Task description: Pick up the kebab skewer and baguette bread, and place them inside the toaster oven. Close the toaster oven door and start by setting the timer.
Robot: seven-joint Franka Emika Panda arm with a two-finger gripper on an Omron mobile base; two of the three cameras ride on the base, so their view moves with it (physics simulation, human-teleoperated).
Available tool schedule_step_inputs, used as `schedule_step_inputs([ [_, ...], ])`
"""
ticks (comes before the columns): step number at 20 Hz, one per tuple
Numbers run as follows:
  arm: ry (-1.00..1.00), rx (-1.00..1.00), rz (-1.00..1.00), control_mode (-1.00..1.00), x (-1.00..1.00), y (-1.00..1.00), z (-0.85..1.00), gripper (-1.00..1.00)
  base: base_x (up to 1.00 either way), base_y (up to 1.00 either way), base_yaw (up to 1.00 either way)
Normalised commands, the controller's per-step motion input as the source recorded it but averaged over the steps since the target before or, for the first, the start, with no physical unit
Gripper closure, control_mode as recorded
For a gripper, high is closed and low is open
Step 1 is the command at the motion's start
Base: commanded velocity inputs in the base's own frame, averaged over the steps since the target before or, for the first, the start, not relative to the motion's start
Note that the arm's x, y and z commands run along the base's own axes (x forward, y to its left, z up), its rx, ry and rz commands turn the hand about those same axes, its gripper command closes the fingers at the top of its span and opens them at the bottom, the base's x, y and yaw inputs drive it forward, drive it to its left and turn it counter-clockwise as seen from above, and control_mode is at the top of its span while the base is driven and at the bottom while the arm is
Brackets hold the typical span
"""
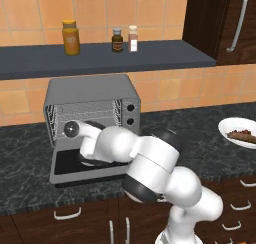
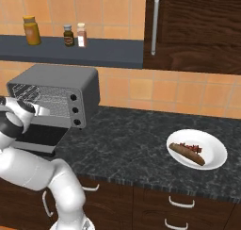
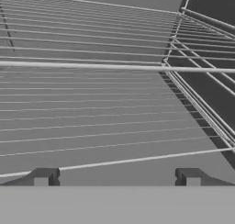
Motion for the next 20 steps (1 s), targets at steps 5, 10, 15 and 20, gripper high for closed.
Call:
schedule_step_inputs([
  [5, -0.01, 0.00, 0.00, -1.00, 0.29, 0.01, -0.21, -1.00, 0.00, 0.00, 0.00],
  [10, -0.01, 0.00, 0.00, -1.00, 0.44, 0.06, -0.08, -1.00, 0.00, 0.00, 0.00],
  [15, 0.01, 0.00, 0.00, -1.00, 0.50, 0.10, -0.37, -1.00, 0.00, 0.00, 0.00],
  [20, 0.07, -0.02, 0.02, -1.00, -0.18, 0.07, -0.70, -1.00, 0.00, 0.00, 0.00],
])
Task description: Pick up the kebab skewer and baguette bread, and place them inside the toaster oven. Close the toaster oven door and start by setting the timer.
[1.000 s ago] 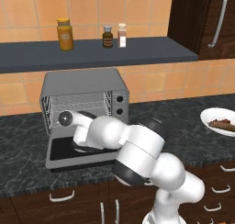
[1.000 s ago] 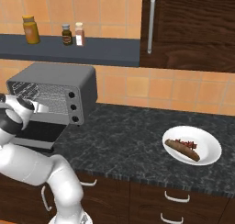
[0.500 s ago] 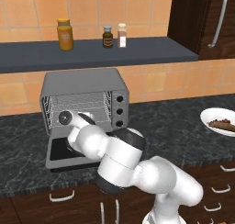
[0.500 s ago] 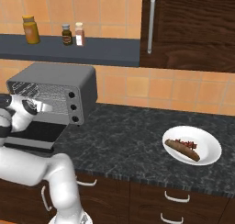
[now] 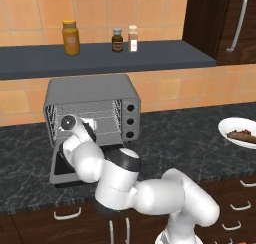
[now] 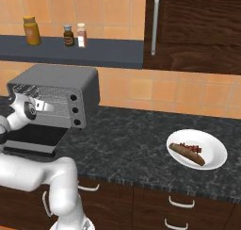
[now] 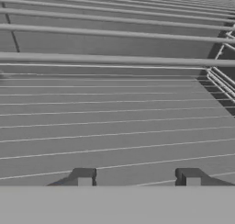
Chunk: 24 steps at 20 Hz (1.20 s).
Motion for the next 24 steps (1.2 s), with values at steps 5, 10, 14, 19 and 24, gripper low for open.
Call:
schedule_step_inputs([
  [5, 0.15, -0.02, 0.06, -1.00, -0.93, 0.00, -0.70, -1.00, 0.00, 0.00, 0.00],
  [10, 0.20, 0.00, 0.03, -1.00, -1.00, 0.01, -0.24, -1.00, 0.00, 0.00, 0.00],
  [14, 0.25, 0.00, 0.03, -1.00, -1.00, 0.00, -0.01, -1.00, 0.00, 0.00, 0.00],
  [19, 0.11, 0.01, 0.03, -1.00, -0.98, -0.08, 0.43, -1.00, 0.00, 0.00, 0.00],
  [24, 0.00, 0.08, 0.00, -1.00, -0.98, -0.51, 1.00, -1.00, 0.00, 0.00, 0.00],
])
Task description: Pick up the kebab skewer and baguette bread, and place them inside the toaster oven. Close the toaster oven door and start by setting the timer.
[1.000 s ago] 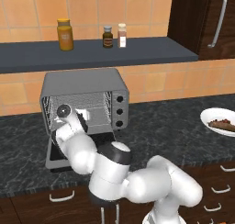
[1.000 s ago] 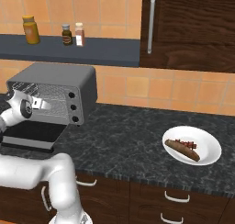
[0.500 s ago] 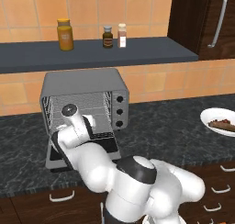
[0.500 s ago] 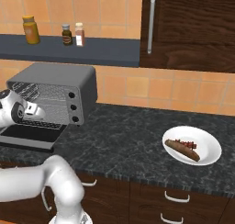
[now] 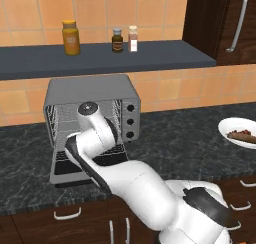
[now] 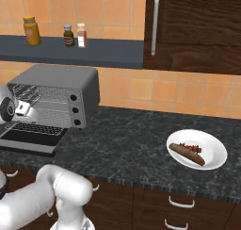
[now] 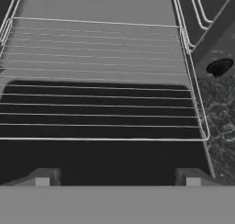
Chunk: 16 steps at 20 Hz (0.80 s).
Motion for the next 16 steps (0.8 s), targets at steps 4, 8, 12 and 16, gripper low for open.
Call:
schedule_step_inputs([
  [4, -0.01, 0.09, 0.00, -1.00, -0.92, -0.93, 0.64, -1.00, 0.00, 0.00, 0.00],
  [8, 0.00, 0.08, 0.00, -1.00, -0.99, -1.00, 0.52, -1.00, 0.00, 0.00, 0.00],
  [12, 0.00, 0.00, 0.00, -1.00, -0.73, -1.00, 0.11, -1.00, 0.00, 0.00, 0.00],
  [16, 0.00, 0.00, -0.02, -1.00, -0.04, -1.00, 0.00, -1.00, 0.00, 0.00, 0.00],
])
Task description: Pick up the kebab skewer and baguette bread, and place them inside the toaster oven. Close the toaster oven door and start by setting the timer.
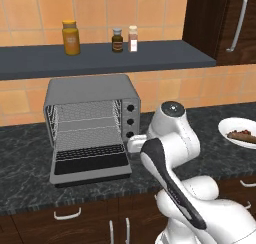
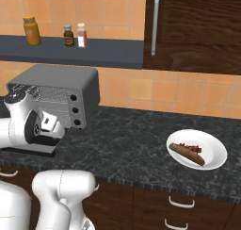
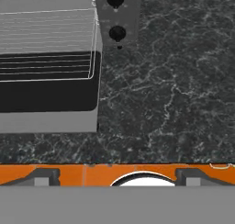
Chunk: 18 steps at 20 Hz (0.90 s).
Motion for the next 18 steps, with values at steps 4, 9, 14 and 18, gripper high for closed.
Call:
schedule_step_inputs([
  [4, 0.00, 0.00, -0.01, -1.00, -0.10, -1.00, 0.06, -1.00, 0.00, 0.00, 0.00],
  [9, 0.00, 0.00, 0.18, -1.00, 0.00, -1.00, 0.10, -1.00, 0.00, 0.00, 0.00],
  [14, -0.09, -0.07, 0.23, -1.00, 0.00, -1.00, 0.01, -1.00, 0.00, 0.00, 0.00],
  [18, 0.03, -0.16, 0.12, -1.00, 0.33, -1.00, 0.00, -1.00, 0.00, 0.00, 0.00],
])
